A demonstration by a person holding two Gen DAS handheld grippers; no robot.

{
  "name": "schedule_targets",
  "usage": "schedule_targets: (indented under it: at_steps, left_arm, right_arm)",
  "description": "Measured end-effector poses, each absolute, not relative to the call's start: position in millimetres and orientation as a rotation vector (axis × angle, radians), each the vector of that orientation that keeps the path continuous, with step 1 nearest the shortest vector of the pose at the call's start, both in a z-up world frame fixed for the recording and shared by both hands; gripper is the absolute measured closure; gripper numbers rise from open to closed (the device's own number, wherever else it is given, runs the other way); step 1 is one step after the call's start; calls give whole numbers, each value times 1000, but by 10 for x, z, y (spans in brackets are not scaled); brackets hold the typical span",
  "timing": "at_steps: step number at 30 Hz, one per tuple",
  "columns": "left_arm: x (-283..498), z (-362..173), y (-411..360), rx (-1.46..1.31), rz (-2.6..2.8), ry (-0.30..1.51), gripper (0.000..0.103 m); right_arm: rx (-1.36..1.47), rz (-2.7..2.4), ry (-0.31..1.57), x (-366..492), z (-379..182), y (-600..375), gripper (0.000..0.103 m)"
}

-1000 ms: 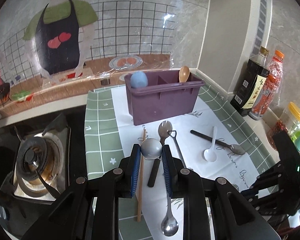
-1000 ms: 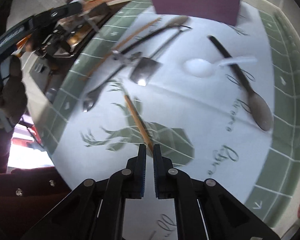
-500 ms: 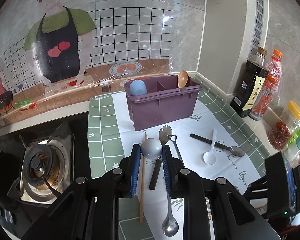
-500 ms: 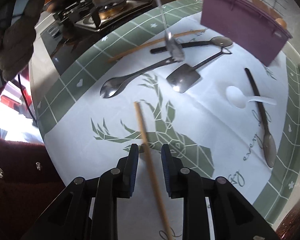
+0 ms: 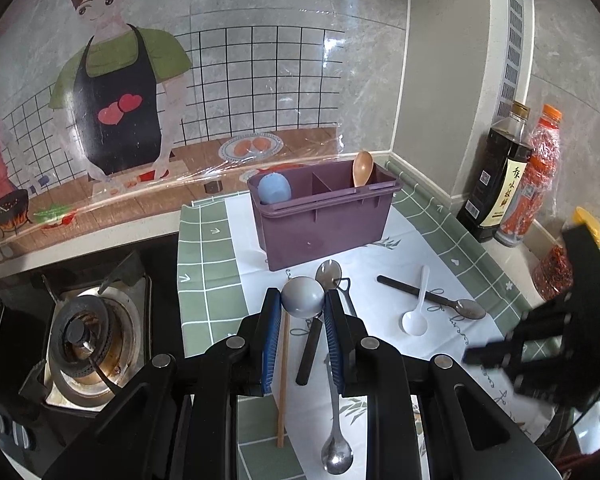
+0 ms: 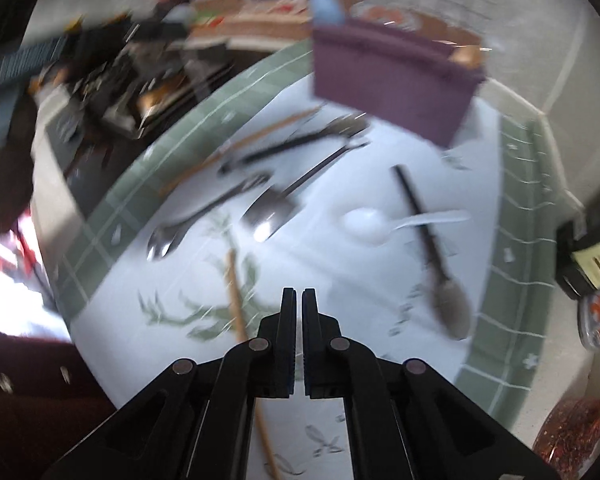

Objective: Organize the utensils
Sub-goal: 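Close the right tool on the wooden chopstick and lift it, then carry the ladle with the left tool into the caddy while the right drops the chopstick in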

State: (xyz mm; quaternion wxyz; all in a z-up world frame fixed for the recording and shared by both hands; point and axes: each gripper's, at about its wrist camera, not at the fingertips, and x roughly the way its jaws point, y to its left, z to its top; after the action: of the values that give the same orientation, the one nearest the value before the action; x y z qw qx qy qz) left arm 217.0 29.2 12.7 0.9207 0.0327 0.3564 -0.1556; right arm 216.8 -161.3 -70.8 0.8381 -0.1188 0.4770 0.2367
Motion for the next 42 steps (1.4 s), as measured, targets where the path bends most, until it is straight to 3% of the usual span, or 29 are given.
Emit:
schedule_targets:
  at_steps: [8,14,21,22,23,26,42]
  left_arm:
    - [2134,280,254,75,-330,717,80]
    - [2130,344,285,80,-313,705,80]
    - [2145,321,285,86,-298,713,80]
    - [2141,321,285,86,-297,713,80]
    - [2137,319,290,84,-297,713,80]
    - [2131,323,315,79,-290,711,80]
    - [2106,488,233,73,-290,675,80]
  right_arm:
    - [-125,509,973,2234,-423,-1833,100]
    - [-253,645,1139,2015,-830,-1579,80]
    - [-383,640,1204,1943,-1185,-1299,82]
    - [-394,632,1207,1945,-1208,-1284,85]
    - [-420,623,1192,1932,-1210,-1250,96]
    - [-390,611,1197,1990,-1182,-1296,98]
    - [2,445,820,2345,-105,-1869,98]
